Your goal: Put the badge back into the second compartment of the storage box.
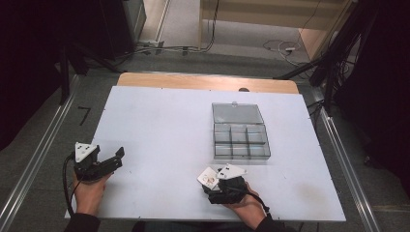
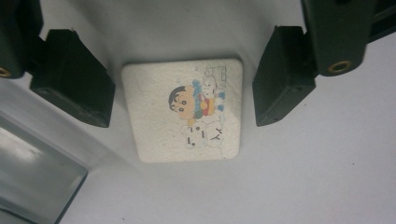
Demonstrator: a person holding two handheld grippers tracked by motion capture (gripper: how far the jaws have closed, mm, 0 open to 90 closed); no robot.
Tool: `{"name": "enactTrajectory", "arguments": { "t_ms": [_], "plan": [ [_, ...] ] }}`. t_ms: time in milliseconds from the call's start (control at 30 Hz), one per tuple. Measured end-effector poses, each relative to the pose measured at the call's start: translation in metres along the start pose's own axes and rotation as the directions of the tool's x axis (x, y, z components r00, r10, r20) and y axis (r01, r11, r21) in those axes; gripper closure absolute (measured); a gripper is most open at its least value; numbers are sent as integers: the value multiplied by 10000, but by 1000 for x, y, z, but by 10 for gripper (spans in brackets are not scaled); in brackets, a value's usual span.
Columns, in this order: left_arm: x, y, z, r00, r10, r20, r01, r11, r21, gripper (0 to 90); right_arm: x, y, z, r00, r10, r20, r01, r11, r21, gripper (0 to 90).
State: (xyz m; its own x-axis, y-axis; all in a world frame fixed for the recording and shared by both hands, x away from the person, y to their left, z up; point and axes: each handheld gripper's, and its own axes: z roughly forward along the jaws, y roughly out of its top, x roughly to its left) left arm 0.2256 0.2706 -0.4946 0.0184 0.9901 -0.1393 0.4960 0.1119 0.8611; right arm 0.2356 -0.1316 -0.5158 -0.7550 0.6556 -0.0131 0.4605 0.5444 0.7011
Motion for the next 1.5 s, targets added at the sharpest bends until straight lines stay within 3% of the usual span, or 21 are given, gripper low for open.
{"name": "enactTrajectory", "arguments": {
  "t_ms": [233, 567, 800, 1500],
  "plan": [
    [0, 0, 0, 10000, -12, -11, 12, 10000, -13, 147, 4, -1, -1, 9998, -183, 109, 185, 9998, -121, 312],
    [0, 0, 0, 10000, -9, 8, 9, 10000, -27, 147, 2, 0, -2, 9999, -151, -23, 151, 9999, -42, 315],
    [1, 0, -1, 10000, -21, 22, 22, 10000, -59, 147, -1, 6, -13, 9999, -34, -105, 30, 9992, -402, 315],
    [1, 0, -1, 10000, -18, -2, 18, 10000, -42, 147, -28, 20, -41, 9973, 690, 237, -658, 9910, -1163, 316]
  ]
}}
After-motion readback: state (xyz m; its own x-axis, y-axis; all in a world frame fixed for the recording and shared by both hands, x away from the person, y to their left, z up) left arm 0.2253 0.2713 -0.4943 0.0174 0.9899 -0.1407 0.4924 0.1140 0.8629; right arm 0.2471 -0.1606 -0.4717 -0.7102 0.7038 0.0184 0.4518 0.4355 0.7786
